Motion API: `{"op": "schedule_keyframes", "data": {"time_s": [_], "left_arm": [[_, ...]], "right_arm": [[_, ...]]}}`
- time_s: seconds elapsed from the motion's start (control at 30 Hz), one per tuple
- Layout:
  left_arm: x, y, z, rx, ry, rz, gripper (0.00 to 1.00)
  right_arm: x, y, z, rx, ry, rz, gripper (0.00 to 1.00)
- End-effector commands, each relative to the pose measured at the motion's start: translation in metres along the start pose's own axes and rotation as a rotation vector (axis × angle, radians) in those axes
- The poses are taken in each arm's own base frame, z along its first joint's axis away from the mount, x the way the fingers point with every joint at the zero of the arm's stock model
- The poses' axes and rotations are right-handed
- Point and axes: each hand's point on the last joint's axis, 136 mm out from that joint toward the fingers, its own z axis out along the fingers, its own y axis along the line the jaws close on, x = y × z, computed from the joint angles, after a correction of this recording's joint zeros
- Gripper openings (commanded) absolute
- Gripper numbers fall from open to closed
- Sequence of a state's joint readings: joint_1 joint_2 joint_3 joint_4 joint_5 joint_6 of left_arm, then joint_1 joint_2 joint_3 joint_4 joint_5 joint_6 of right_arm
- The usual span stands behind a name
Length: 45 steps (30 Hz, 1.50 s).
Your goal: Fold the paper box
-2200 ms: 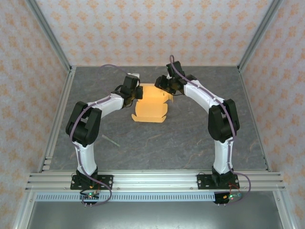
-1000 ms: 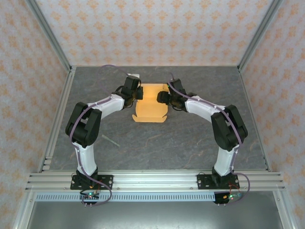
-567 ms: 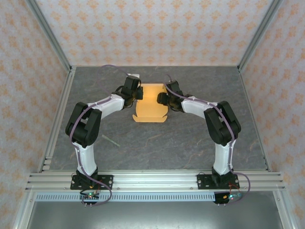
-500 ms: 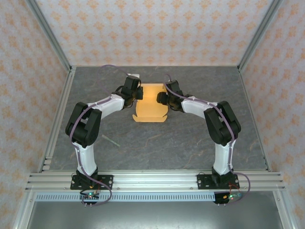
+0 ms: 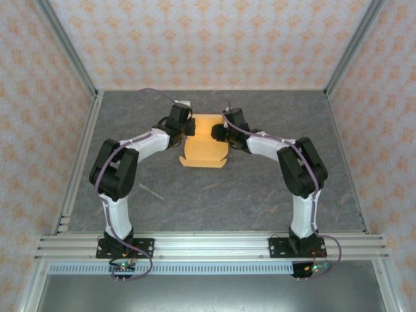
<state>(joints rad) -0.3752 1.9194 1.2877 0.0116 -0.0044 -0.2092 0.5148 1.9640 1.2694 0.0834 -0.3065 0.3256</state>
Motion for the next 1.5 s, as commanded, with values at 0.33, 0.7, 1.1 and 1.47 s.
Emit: {"op": "schedule_keyframes", "data": {"time_s": [0.33, 0.7, 1.1, 1.47], "left_arm": [[-0.025, 0.005, -0.022, -0.005, -0.06, 0.009, 0.0], [-0.029, 0.02, -0.025, 0.041, -0.062, -0.033, 0.0], [-0.031, 0.014, -0.032, 0.086, -0.062, -0.049, 0.0], [-0.035, 0.01, -0.036, 0.101, -0.068, -0.052, 0.0]], "right_arm": [[-0.003, 0.017, -0.073, -0.008, 0.025, -0.235, 0.52], [-0.037, -0.039, -0.15, -0.024, -0.068, -0.226, 0.6], [-0.065, -0.078, -0.082, -0.148, 0.03, -0.093, 0.49], [-0.048, -0.043, -0.058, -0.353, 0.123, -0.226, 0.5]]}}
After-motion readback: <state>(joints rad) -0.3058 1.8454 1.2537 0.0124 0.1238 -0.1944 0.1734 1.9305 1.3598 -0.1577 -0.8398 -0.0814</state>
